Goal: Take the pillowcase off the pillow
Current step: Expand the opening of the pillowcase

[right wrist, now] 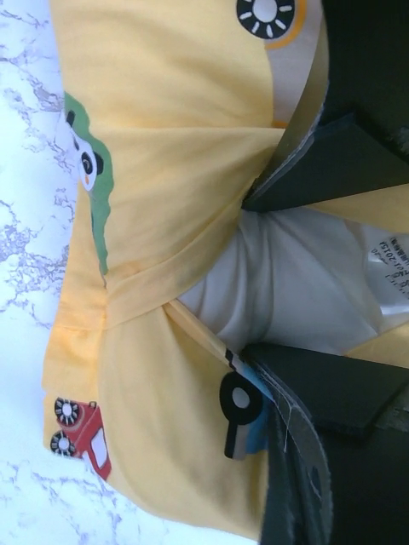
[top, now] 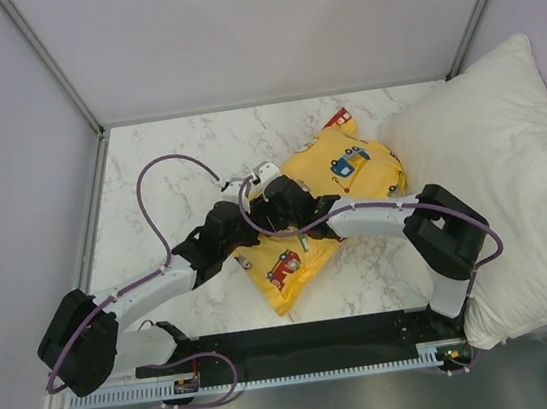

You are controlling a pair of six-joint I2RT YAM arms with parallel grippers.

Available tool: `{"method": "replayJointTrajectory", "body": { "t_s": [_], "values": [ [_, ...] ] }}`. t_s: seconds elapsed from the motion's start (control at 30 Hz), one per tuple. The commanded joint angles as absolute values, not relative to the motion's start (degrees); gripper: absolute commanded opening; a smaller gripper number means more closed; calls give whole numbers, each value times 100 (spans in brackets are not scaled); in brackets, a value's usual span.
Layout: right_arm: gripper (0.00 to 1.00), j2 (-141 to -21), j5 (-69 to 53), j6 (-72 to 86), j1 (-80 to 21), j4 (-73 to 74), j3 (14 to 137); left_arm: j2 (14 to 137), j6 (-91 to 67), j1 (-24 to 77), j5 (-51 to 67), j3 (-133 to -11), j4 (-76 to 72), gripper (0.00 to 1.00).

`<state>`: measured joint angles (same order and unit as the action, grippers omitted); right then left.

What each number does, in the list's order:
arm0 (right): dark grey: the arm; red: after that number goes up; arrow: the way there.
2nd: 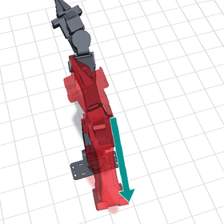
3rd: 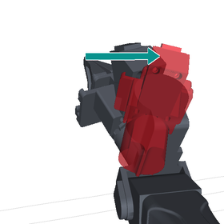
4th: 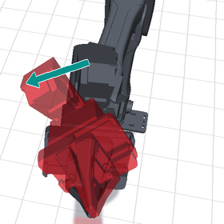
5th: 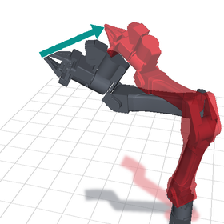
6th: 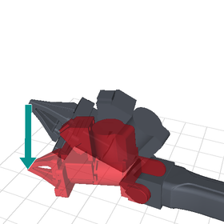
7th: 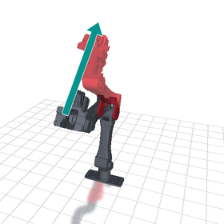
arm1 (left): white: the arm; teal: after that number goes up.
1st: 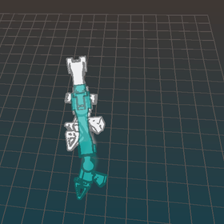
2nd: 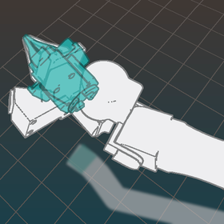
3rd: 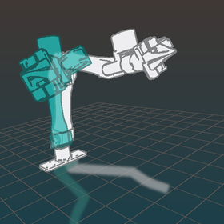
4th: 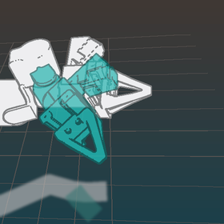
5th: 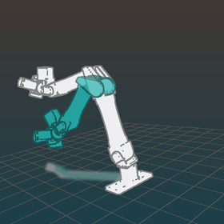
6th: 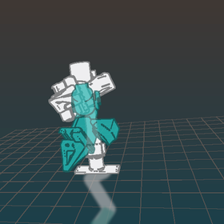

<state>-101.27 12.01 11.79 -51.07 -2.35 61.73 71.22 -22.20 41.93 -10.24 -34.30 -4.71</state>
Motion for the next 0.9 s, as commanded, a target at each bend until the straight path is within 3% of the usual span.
{"method": "replayJointTrajectory", "body": {
  "t_s": [0.0, 0.03, 0.07, 0.13, 0.17, 0.23, 0.57, 0.87],
  "values": [
    [71, -10809, 1767, 1028, -5177, 448, 6135, 6926, -2013, 4298, -817, -3366, -211, 2],
    [67, -10880, 1723, 1115, -5168, 466, 6117, 6882, -2021, 4298, -809, -3358, -211, 2],
    [50, -10933, 1697, 1177, -5177, 457, 6091, 6864, -2030, 4298, -809, -3323, -211, 2],
    [35, -11074, 1740, 1327, -5168, 439, 5994, 6794, -2030, 4298, -835, -3296, -220, 2],
    [17, -11109, 1732, 1397, -5168, 439, 5968, 6803, -2039, 4298, -844, -3287, -220, 2],
    [0, -11162, 1819, 1485, -5168, 413, 5863, 6803, -2004, 4298, -861, -3278, -220, 2],
    [0, -10714, 2970, 1890, -4519, 676, 5844, 6172, -2162, 4298, -1002, -3024, 174, 2],
    [0, -10969, 3129, 1775, -3885, 651, 6126, 5396, -2294, 4298, -1134, -2874, 677, 2]
  ]
}}
